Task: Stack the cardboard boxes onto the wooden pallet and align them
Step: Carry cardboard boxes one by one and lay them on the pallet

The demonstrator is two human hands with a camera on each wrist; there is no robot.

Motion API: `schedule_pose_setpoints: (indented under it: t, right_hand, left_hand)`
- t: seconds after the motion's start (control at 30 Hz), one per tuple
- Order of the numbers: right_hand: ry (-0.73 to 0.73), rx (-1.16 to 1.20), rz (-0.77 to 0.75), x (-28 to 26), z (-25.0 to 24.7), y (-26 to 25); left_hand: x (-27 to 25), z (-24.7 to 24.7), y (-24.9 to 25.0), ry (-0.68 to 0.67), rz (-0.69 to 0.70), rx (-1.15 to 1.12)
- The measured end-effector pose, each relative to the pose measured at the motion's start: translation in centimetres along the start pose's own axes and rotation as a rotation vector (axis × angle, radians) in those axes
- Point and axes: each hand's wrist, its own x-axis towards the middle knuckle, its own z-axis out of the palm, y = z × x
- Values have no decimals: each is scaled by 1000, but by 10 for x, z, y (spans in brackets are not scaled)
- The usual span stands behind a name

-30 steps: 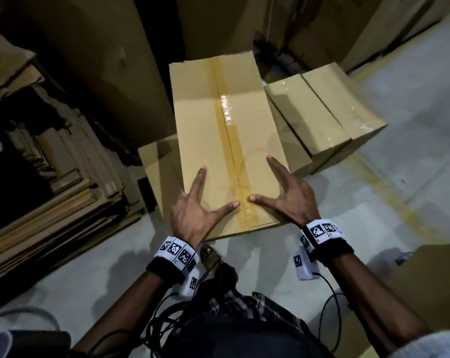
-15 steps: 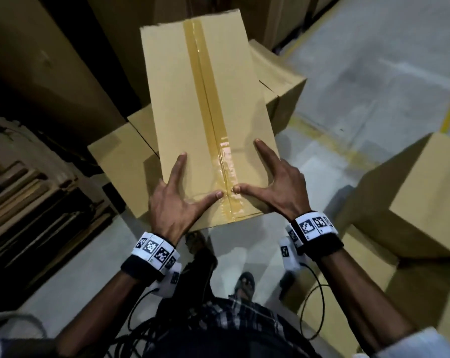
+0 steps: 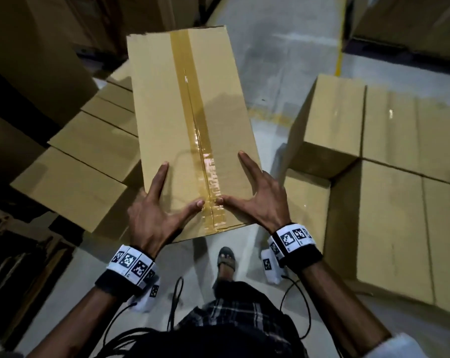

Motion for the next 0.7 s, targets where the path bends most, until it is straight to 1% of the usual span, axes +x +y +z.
schedule_pose_setpoints:
  t: [0.17, 0.3, 0.37, 0.5, 0.57, 0.7]
  right_hand:
    - [67, 8, 141, -83, 2, 34]
    - [104, 23, 232, -147, -8, 64]
    - [140, 40, 257, -174, -16, 81]
    - [179, 38, 292, -203, -29, 114]
    - [197, 78, 297, -211, -36, 132]
    - [284, 119, 291, -219, -48, 175]
  left_hand:
    - [-54, 28, -7, -72, 125, -62]
    - [-97, 56, 0, -146, 182, -36]
    - [-114, 70, 6, -178, 236, -26]
    - [-132, 96, 27, -217, 299, 10]
    - [-136, 109, 40, -233, 335, 14]
    - [-139, 144, 71, -254, 393, 16]
